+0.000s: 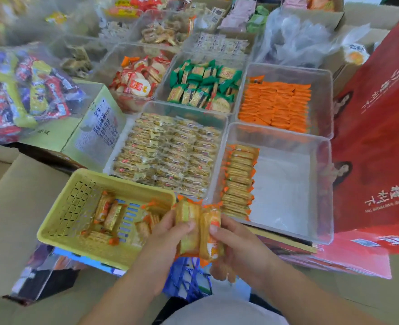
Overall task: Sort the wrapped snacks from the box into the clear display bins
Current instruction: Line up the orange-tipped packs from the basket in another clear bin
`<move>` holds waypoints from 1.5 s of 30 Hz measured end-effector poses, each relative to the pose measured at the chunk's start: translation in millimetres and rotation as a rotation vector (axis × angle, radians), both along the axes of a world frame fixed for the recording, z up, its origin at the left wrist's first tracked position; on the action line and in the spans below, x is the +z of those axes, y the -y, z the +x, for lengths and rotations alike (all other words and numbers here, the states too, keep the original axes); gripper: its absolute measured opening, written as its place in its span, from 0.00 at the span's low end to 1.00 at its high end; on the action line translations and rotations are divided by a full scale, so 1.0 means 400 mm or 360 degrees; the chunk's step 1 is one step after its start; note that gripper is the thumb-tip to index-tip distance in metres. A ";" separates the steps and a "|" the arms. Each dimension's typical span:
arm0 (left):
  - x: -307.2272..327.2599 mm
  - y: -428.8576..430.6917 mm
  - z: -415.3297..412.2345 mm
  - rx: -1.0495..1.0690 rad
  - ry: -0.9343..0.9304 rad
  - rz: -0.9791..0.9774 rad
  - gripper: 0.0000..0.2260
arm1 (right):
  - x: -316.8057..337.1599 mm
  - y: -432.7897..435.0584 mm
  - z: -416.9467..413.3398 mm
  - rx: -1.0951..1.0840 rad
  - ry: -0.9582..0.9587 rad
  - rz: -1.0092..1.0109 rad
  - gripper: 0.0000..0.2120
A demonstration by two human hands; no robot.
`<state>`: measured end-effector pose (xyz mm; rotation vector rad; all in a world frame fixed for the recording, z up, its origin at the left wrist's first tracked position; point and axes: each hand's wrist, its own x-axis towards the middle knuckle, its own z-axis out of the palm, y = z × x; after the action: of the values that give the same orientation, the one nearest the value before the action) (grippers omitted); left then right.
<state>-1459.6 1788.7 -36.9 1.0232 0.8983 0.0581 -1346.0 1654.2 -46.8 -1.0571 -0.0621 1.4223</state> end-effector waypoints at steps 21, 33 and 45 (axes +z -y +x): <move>-0.010 0.256 0.206 0.0231 -0.0401 0.0446 0.10 | -0.043 0.125 0.150 -0.0295 -0.0176 -0.0231 0.14; -0.069 0.247 0.326 0.0253 -0.0506 0.0313 0.16 | -0.045 0.145 0.177 -0.0176 -0.0266 -0.0117 0.20; -0.127 0.155 0.236 -0.0662 -0.0805 0.1538 0.39 | -0.173 0.153 0.406 -0.0168 0.0930 -0.0755 0.52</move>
<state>-1365.4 1726.5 -87.6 2.1797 1.1113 -0.1399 -1183.6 1592.9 -116.0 -1.8203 -0.0911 1.0121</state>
